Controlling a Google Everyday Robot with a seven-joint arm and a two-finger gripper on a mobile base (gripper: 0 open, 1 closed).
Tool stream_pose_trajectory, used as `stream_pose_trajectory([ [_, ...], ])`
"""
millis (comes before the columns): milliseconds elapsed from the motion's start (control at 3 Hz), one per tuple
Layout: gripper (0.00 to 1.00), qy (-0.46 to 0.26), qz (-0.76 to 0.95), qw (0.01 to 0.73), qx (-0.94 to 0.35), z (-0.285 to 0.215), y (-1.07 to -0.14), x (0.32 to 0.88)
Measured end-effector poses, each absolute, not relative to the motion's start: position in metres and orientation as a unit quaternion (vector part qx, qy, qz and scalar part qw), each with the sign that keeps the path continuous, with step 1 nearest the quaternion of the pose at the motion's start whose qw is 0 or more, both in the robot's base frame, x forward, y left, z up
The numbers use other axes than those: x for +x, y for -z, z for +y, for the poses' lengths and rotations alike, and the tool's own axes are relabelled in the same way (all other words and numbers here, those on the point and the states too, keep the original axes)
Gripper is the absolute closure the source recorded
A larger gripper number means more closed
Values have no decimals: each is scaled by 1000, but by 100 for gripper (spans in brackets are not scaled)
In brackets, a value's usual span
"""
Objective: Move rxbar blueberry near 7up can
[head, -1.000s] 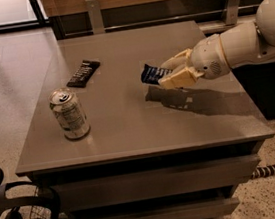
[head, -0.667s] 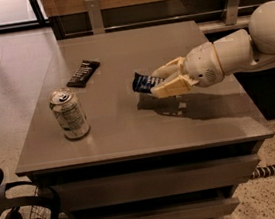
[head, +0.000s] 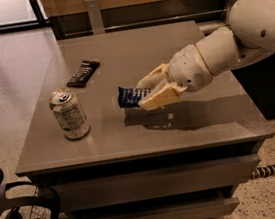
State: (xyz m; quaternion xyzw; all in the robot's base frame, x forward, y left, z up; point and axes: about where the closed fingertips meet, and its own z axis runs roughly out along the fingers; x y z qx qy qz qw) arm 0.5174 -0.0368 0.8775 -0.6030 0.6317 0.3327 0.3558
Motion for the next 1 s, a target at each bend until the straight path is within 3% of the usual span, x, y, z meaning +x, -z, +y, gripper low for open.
stream_pose_trajectory([
  [667, 100, -377, 554, 324, -668, -3, -892, 487],
  [1000, 80, -382, 544, 320, -675, 1, -893, 483],
])
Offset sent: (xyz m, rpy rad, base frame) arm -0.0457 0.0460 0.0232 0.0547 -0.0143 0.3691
